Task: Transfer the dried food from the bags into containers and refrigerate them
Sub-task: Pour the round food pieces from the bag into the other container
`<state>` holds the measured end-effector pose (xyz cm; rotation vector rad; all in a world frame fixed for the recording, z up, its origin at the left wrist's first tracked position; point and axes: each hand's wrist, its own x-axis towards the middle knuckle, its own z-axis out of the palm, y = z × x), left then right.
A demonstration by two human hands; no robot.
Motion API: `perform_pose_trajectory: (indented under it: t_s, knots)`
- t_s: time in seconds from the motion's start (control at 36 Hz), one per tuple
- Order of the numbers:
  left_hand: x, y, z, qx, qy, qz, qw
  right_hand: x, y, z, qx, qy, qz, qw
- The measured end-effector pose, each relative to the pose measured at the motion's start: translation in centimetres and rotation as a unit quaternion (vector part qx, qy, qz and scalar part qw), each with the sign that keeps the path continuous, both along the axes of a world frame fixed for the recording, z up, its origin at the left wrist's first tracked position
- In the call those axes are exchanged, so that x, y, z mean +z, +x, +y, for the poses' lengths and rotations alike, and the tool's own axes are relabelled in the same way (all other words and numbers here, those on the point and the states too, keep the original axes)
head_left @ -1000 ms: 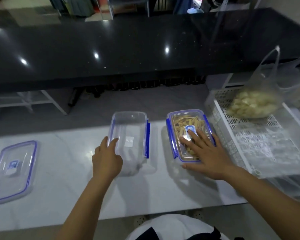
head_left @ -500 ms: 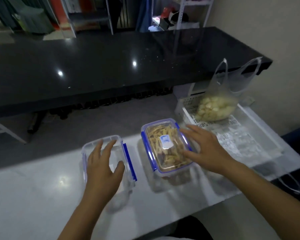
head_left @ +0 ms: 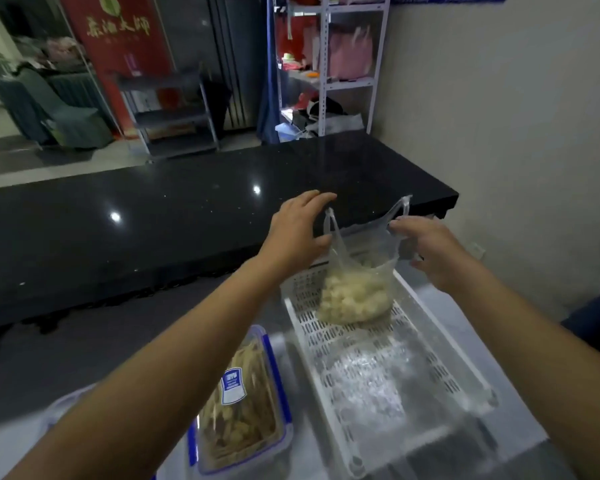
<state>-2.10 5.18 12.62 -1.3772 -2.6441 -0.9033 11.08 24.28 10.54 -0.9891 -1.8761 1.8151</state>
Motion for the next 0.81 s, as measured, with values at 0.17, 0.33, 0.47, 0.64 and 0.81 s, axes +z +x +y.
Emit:
perform_pose_trajectory:
  t_s: [0.17,0.33,0.47,0.64,0.81]
  knots:
    - [0.7,-1.9,5.9,0.041,0.024,-0.012,0.999,0.8,-2.4,0.0,0.12,0.017,0.027,0.992]
    - [1.9,-0.9,7.2,0.075,0.067,-0.038,0.994,0.6,-3.5,-1.0,0.177,0.028,0.029,0.983]
    - [2.3,-1.0,4.5,0.061,0.074,-0.131,0.987,2.8,-4.1,-0.7,0.162,-0.005,0.049,0.985]
    - [2.5,-0.3,1.0,0.036,0.136,-0.235,0.962,8.7,-4.5,-1.9,0.269,-0.022,0.077,0.96]
    - [5.4,1.2,-1.8,0.03,0.144,-0.211,0.966,12.1,-4.8,-4.3,0.322,-0.015,0.106,0.941]
